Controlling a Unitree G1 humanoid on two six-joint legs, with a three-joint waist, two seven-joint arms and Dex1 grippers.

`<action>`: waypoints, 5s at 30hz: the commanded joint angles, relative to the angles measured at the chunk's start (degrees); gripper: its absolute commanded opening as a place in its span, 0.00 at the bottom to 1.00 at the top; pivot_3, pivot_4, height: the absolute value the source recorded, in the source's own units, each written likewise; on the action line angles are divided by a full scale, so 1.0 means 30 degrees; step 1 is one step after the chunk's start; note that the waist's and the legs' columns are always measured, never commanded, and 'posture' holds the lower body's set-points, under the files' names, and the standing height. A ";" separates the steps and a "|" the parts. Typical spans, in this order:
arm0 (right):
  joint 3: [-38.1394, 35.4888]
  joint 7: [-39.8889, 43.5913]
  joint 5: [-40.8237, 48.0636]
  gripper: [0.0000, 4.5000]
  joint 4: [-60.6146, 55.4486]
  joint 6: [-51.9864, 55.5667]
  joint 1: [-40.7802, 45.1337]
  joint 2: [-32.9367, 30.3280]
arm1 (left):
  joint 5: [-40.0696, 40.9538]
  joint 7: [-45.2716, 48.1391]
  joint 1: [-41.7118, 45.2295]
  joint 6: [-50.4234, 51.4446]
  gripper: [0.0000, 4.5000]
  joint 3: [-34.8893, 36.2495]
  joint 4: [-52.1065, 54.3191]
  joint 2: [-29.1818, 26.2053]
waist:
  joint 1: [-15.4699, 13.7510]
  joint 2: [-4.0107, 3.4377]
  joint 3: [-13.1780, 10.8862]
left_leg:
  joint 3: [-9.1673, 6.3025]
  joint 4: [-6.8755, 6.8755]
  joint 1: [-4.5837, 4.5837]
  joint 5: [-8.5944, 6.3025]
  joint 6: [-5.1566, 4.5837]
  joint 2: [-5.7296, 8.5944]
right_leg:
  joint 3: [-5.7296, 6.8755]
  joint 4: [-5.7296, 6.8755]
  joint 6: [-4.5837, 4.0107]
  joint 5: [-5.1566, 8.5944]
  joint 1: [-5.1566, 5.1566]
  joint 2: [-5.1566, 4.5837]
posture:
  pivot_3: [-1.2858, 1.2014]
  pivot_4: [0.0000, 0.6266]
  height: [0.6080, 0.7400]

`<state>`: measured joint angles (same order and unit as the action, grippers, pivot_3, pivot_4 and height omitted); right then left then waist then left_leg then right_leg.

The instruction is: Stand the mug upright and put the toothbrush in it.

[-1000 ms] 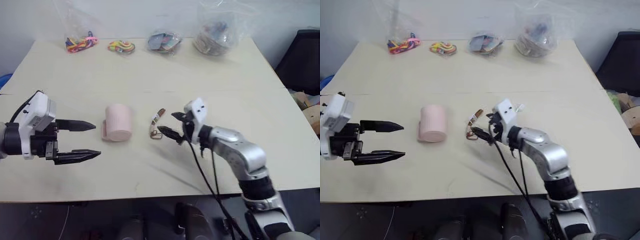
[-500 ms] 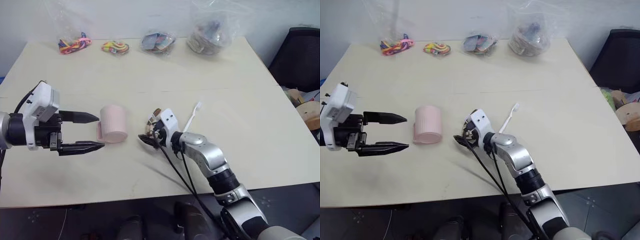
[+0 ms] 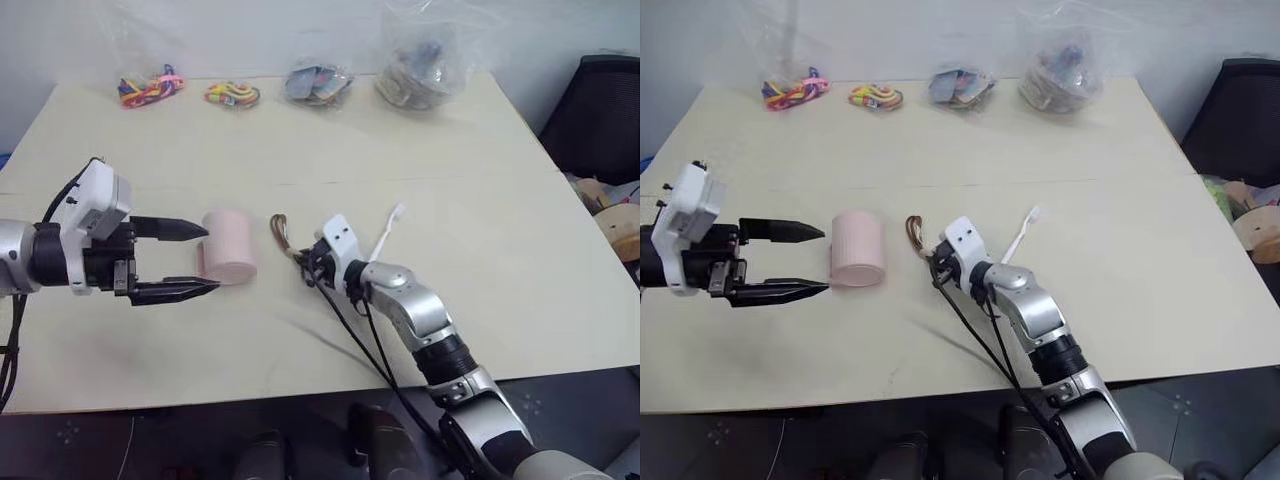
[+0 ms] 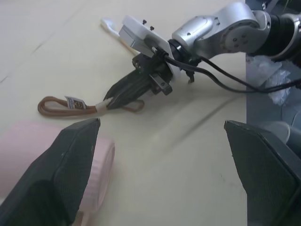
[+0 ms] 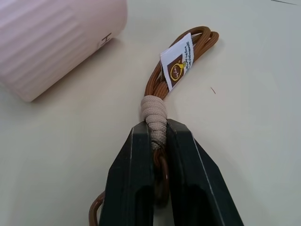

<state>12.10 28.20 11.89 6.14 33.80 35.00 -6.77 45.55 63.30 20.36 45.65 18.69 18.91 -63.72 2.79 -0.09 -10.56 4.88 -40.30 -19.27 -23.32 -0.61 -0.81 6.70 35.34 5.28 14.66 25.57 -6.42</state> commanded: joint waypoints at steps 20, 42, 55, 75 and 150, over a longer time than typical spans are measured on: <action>-1.4790 -0.4347 0.2977 0.24 -0.8581 0.6072 -0.8194 -0.6183 | -0.1910 -0.0279 0.8870 -0.2031 1.00 -0.8149 -0.2637 0.9128 | -0.0548 0.0005 0.0023 | 0.0126 -0.0027 0.0079 0.0013 -0.0024 -0.0009 | -0.0146 0.0065 0.0025 -0.0014 -0.0032 0.0037 | 0.52 0.24 1.00; -0.8192 0.8679 1.4448 0.79 -1.3177 0.8230 0.0120 -1.4944 | -0.5687 -1.7958 0.5892 1.5100 1.00 0.3786 -0.1316 0.9903 | -0.1479 0.0088 0.0004 | -0.0297 -0.0214 -0.0104 -0.0013 -0.0078 0.0013 | -0.0014 0.0010 0.0058 -0.0033 -0.0050 -0.0042 | 0.52 0.24 1.00; -0.6326 0.8565 1.3420 0.79 -1.1969 0.6130 -0.0031 -1.4245 | -0.6136 -1.7458 0.7121 1.4641 1.00 0.1784 -0.5677 1.1458 | -0.1383 0.0132 0.0030 | -0.0352 -0.0318 -0.0261 0.0002 -0.0046 0.0052 | 0.0082 -0.0033 0.0107 -0.0060 -0.0042 -0.0017 | 0.52 0.24 1.00; -0.7167 0.7505 1.3815 0.80 -1.2382 0.5983 -0.0881 -1.4434 | -0.6966 -1.5182 0.8419 1.2647 0.00 -0.2793 -0.9044 1.0810 | -0.1430 0.0128 0.0033 | -0.0341 -0.0350 -0.0274 0.0007 -0.0045 0.0068 | 0.0111 -0.0009 0.0107 -0.0061 -0.0053 -0.0037 | 0.52 0.24 1.00; -0.8946 -1.1782 0.4679 0.80 -0.5303 1.2105 0.2956 -0.3546 | -0.1388 0.1409 0.8551 0.0064 0.99 -0.4431 -0.2470 0.1293 | -0.0411 -0.0035 -0.0016 | -0.0383 -0.0238 -0.0314 0.0034 -0.0008 0.0015 | 0.0180 -0.0082 0.0067 -0.0037 -0.0019 0.0027 | 0.52 0.24 1.00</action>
<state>-13.06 -6.57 26.88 -8.55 69.50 44.40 -16.86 42.12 67.03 45.53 47.15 5.17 11.47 -59.81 1.55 -0.20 -10.61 3.73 -41.02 -20.21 -23.22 -0.64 -0.75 7.23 35.09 5.48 14.55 25.51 -6.36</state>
